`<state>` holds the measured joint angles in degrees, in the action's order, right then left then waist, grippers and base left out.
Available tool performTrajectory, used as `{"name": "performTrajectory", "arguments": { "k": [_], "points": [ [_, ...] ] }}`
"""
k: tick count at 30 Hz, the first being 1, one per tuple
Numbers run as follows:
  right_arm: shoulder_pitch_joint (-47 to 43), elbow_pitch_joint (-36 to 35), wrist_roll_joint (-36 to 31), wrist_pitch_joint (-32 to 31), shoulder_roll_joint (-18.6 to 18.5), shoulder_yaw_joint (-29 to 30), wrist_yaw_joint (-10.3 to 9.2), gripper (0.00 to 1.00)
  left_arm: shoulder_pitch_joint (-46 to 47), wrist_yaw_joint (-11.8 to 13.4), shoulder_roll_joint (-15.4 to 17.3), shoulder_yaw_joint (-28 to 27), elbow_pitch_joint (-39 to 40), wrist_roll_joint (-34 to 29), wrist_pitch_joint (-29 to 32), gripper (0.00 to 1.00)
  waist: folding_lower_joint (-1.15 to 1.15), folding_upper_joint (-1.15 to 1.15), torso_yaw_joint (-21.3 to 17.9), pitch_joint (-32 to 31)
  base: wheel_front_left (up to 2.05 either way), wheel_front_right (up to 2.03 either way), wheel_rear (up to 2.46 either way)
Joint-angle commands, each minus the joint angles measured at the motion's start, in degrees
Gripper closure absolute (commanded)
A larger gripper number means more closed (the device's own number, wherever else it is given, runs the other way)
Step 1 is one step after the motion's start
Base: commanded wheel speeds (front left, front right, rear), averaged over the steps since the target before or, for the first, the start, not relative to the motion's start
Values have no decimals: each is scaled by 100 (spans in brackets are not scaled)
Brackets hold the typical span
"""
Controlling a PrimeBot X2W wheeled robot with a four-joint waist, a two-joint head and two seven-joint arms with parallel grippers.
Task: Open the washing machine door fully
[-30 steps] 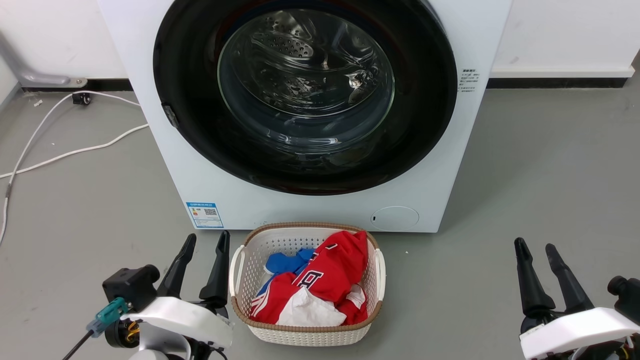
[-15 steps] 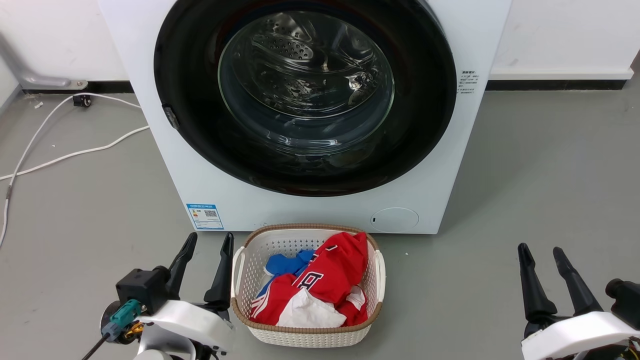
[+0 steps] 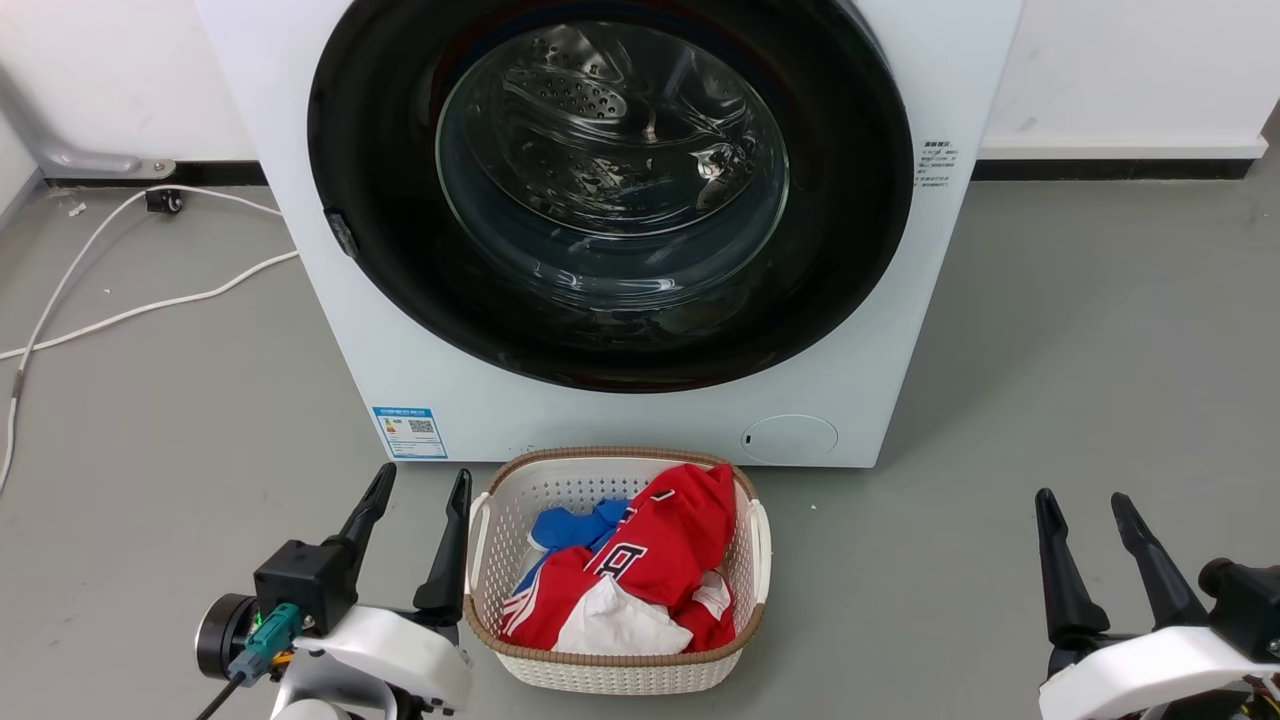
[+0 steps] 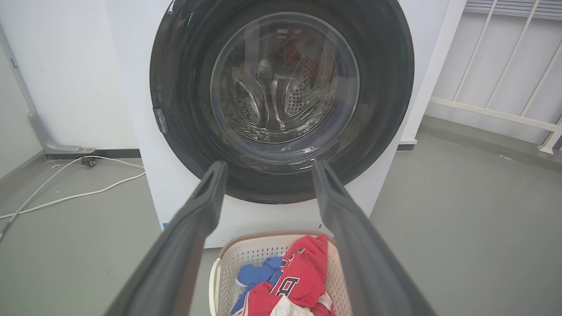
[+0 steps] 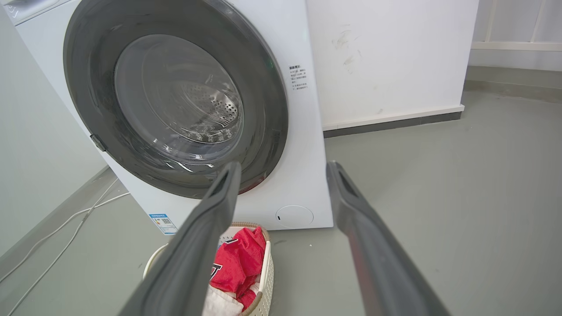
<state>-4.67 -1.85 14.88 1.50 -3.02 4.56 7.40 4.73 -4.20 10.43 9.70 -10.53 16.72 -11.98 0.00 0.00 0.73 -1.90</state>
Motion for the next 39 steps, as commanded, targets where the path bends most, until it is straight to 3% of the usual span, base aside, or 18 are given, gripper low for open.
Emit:
{"name": "performTrajectory", "arguments": {
  "k": [1, 25, 38, 39],
  "points": [
    [46, -18, -106, 32, 9, -9, 13, 0, 82, 25, 42, 20, 9, -90, -49, 0, 0, 0, 4, 0, 0, 0, 0],
    [-13, 65, -928, 293, 21, -8, 14, 0, 97, 105, 81, 131, -162, -700, -301, 0, 0, 0, 35, -19, 0, 0, 0],
    [74, 210, -777, 403, 22, -10, 8, 0, 113, 124, 91, 106, -185, -554, -283, 0, 0, 0, 28, -8, 0, 0, 0],
    [76, 221, -758, 405, 22, -6, 8, 42, 109, 131, 94, 105, -181, -540, -276, 0, 0, 0, 28, -8, 0, 0, 0]
  ]
}}
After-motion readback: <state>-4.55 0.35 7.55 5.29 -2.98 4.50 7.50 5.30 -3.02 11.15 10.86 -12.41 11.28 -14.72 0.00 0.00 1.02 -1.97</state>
